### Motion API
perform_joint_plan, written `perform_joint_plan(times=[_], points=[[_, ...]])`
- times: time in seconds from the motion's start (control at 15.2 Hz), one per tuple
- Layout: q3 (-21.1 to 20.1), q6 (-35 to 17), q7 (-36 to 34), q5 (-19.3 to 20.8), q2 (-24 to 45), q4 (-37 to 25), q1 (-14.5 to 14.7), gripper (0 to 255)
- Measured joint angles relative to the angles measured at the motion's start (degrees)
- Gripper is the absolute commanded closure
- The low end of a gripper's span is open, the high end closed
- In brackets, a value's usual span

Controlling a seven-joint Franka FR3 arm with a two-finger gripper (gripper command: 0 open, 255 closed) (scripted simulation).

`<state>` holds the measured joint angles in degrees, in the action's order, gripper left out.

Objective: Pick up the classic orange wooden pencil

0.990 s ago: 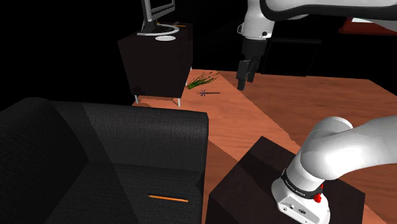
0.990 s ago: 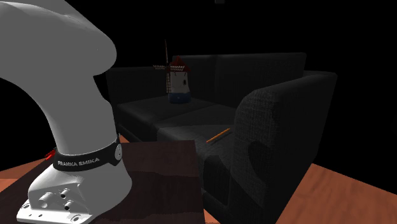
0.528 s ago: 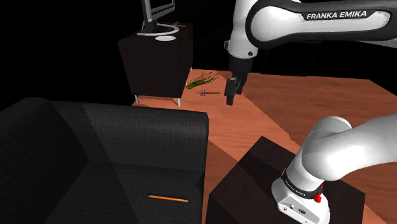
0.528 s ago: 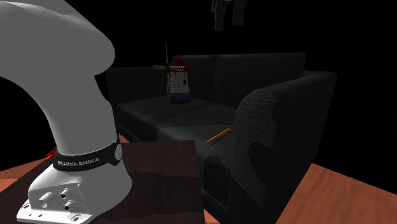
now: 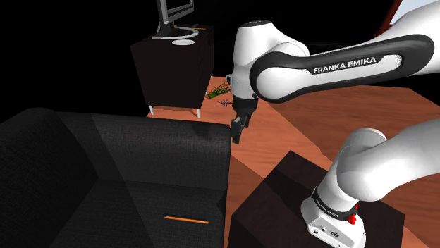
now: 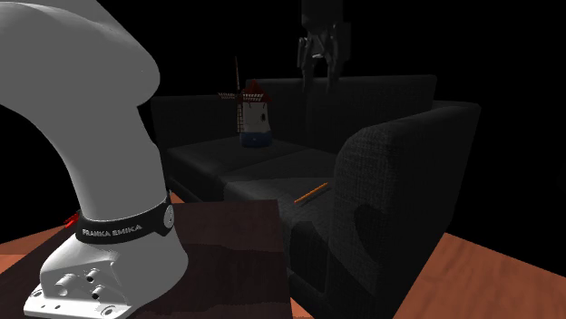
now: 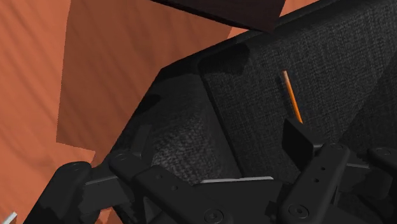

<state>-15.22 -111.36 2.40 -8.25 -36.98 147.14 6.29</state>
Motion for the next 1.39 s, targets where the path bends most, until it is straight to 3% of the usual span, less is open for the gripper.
perform_joint_plan(times=[0.53, 0.86, 0.99, 1.19, 1.39], points=[[-9.73, -16.17, -5.58, 1.57, 11.27, 3.23, 1.81, 0], [-17.2, -25.86, -13.04, 7.82, 21.91, 2.22, 0.43, 0], [-20.12, -29.33, -17.47, 12.83, 27.06, 1.17, -0.99, 0], [-23.33, -32.79, -26.39, 23.71, 35.52, -1.37, -2.64, 0], [-23.34, -33.84, -36.5, 36.47, 44.01, -4.74, -1.18, 0]])
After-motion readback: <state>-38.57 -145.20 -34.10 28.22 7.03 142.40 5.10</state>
